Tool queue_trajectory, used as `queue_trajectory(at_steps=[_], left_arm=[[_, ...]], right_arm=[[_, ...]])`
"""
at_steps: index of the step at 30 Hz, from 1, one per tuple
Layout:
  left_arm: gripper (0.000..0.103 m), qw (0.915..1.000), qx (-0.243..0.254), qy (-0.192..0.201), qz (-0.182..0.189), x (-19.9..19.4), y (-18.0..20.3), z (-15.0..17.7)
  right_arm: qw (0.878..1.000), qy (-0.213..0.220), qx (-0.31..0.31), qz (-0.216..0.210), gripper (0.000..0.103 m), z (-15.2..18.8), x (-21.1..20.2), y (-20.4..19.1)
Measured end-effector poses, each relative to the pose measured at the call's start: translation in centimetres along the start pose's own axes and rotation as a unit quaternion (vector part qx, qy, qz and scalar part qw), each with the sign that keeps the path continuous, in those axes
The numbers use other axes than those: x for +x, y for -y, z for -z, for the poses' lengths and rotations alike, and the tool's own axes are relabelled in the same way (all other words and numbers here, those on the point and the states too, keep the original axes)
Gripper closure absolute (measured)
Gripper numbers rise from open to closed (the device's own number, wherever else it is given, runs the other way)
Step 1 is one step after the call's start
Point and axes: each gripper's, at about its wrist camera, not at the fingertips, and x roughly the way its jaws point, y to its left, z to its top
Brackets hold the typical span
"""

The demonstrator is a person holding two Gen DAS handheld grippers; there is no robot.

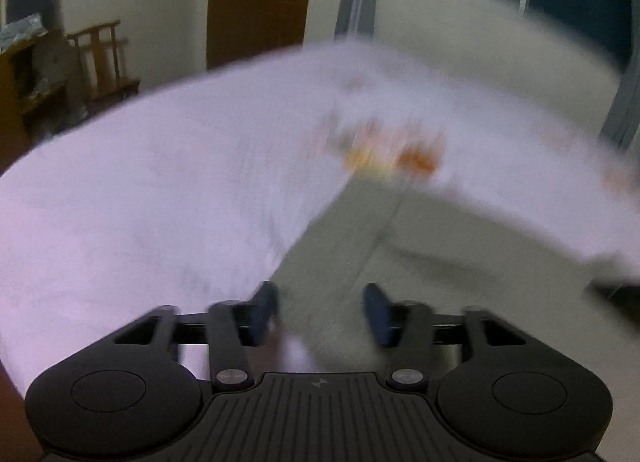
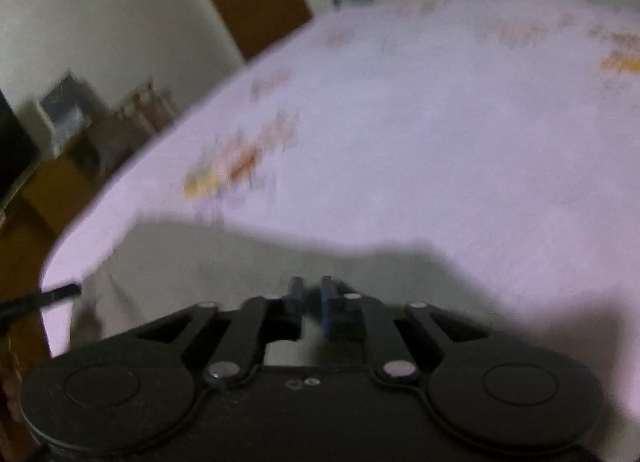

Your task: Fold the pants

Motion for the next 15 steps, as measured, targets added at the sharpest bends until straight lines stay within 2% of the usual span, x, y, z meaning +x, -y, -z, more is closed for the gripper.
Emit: queue_trajectory(at_steps=[1, 2, 3, 5, 6, 7, 8, 9, 10, 11, 13, 14, 15], left_arm=[[0.03, 0.9994, -0.032, -0.009, 0.013, 0.4, -1.2, 0.1], [0.03, 0.9983, -0.051, -0.012, 0.026, 0.1, -2.2, -0.1], [0.03, 0.9979, -0.059, -0.009, 0.026, -0.5, -2.8, -0.4], [0.03, 0.9983, -0.054, 0.009, 0.021, -2.2, -3.0, -0.5], [0.03, 0.9986, -0.046, 0.02, 0.019, -3.0, -2.7, -0.5], [0.03, 0.9988, -0.034, 0.029, 0.019, -3.8, -2.2, -0.3], [0.03, 0.9986, -0.026, 0.039, 0.027, -4.7, -1.7, 0.1], [0.03, 0.998, -0.02, 0.046, 0.04, -5.4, -1.2, 0.5], [0.029, 0.9974, -0.012, 0.051, 0.049, -6.1, -0.4, 0.9], [0.028, 0.9969, -0.004, 0.054, 0.056, -6.5, 0.5, 1.2], [0.015, 0.9949, 0.018, 0.06, 0.08, -7.4, 2.6, 1.8], [0.015, 0.9938, 0.031, 0.059, 0.089, -7.6, 4.0, 2.1], [0.015, 0.9926, 0.043, 0.056, 0.1, -7.7, 5.5, 2.4]], right_arm=[[0.999, 0.005, 0.038, -0.014, 0.103, 0.0, 0.0, 1.1], [0.997, 0.013, 0.078, -0.019, 0.103, 0.0, -0.8, 2.0], [0.997, 0.032, 0.076, -0.008, 0.103, -0.1, -2.1, 1.8], [0.996, 0.078, 0.042, 0.034, 0.086, 0.4, -5.7, 0.9], [0.995, 0.088, 0.043, 0.019, 0.078, 0.7, -7.5, 1.4], [0.993, 0.103, 0.054, 0.005, 0.076, 1.5, -9.7, 2.2], [0.99, 0.128, 0.065, 0.01, 0.071, 2.6, -12.4, 3.1], [0.986, 0.147, 0.079, 0.026, 0.049, 3.9, -14.8, 3.9], [0.98, 0.167, 0.099, 0.038, 0.027, 5.5, -17.5, 5.2], [0.972, 0.195, 0.122, 0.05, 0.023, 7.5, -20.5, 6.8], [0.95, 0.239, 0.178, 0.093, 0.024, 12.0, -26.5, 10.2], [0.937, 0.256, 0.209, 0.114, 0.024, 14.2, -29.1, 11.7], [0.921, 0.275, 0.241, 0.134, 0.029, 16.6, -31.5, 13.2]])
